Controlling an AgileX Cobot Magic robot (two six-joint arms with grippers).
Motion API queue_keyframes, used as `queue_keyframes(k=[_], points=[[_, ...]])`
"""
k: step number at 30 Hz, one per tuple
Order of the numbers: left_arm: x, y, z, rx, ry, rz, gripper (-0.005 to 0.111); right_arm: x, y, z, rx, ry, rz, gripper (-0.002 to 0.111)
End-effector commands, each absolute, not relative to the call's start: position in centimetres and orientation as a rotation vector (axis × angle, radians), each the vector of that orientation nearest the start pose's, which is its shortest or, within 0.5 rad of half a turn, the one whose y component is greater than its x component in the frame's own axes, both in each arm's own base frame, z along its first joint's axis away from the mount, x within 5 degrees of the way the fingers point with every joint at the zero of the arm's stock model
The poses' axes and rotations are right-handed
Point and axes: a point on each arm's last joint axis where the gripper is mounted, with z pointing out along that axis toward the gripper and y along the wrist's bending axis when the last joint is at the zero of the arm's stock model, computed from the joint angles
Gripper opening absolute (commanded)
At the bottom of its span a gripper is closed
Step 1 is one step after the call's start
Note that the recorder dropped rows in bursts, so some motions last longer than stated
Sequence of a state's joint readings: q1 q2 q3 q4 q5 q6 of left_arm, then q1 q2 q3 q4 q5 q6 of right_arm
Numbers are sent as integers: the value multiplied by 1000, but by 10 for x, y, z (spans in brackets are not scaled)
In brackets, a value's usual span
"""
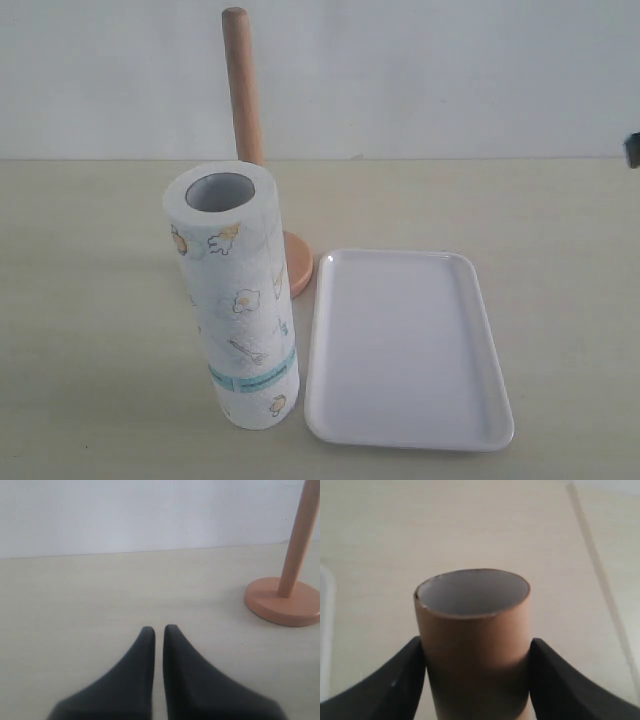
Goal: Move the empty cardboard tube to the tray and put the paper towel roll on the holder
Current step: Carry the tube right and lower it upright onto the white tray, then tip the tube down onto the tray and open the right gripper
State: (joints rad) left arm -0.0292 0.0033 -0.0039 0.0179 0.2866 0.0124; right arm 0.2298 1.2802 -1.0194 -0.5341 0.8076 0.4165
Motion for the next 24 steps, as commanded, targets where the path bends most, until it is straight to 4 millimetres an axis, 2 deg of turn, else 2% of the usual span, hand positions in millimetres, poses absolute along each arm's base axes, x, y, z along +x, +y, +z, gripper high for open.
queue_keyframes(k=[1, 4, 9, 14, 17, 19, 22, 24], points=[[55, -2, 188, 49, 1766, -4, 6, 273, 68, 327, -194, 2515, 186, 0], [55, -2, 188, 49, 1766, -4, 6, 288, 84, 328, -95, 2525, 404, 0], [55, -2, 188, 49, 1766, -4, 6, 315, 97, 312, 52, 2574, 544, 0], [55, -2, 188, 49, 1766, -4, 6, 337, 114, 281, 59, 2685, 583, 0], [55, -2, 188, 49, 1766, -4, 6, 358, 133, 271, 0, 2709, 578, 0], [55, -2, 188, 49, 1766, -4, 6, 372, 138, 261, 4, 2805, 577, 0], [55, -2, 188, 49, 1766, -4, 6, 389, 146, 255, -46, 2934, 582, 0], [55, -2, 188, 49, 1766, -4, 6, 399, 150, 257, -64, 2961, 589, 0]])
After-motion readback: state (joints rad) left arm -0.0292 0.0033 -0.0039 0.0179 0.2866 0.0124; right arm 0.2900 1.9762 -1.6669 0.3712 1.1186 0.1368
